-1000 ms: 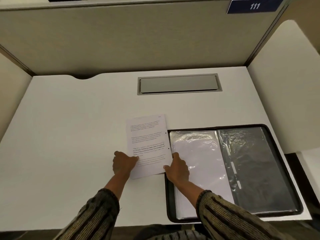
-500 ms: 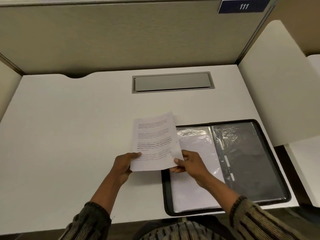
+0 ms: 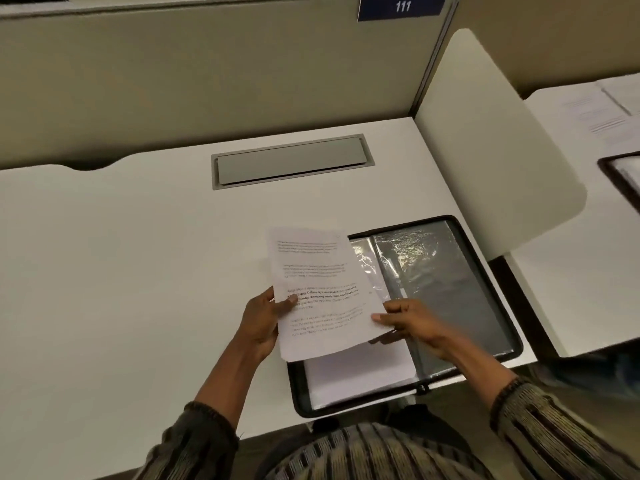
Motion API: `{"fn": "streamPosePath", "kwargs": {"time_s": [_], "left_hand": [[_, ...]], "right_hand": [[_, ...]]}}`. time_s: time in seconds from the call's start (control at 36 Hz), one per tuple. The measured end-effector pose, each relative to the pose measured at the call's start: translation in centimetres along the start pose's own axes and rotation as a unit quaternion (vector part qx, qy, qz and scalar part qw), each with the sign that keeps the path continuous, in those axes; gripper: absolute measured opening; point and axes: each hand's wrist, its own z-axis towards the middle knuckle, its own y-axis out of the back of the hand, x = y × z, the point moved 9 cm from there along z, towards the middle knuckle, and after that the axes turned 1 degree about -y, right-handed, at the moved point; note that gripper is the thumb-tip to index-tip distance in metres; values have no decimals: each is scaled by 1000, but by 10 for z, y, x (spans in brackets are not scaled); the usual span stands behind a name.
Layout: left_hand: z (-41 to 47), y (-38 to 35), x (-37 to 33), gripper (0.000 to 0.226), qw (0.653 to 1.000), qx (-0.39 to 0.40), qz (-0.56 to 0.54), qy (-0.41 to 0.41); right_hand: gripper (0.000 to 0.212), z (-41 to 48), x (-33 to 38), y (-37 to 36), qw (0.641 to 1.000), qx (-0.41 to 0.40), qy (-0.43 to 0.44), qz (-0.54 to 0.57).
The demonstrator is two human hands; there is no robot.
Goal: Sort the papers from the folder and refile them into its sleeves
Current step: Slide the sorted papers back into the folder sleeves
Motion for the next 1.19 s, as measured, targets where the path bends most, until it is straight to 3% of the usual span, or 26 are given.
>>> {"fn": "streamPosePath", "kwargs": {"time_s": [0.06,0.17,0.36,0.67,0.92,1.08,1.19], "left_hand": [[-1,-13,-3,46,1000,3,17,-19],[-4,-42,-8,45,998,10,29,-45],[-12,-110,-6,41,995,18,49,-85],[-20,-197,40,45,995,-7,59,-86],[-18,-199,51,25,973,-174,110,-102],[-7,-198,30,25,968,-152,165,-116],[7,-199,12,23,958,-125,227,-122]], "right_hand": [[43,-2,-2,17,999,-24,1,32],[49,-3,-11,48,995,-61,-5,75],[39,-2,-12,102,992,-54,-1,111],[48,-13,-16,188,993,-35,46,106],[41,-15,-24,211,998,54,12,3],[48,8,13,231,993,-18,42,109],[48,21,63,239,994,-45,80,51]]}}
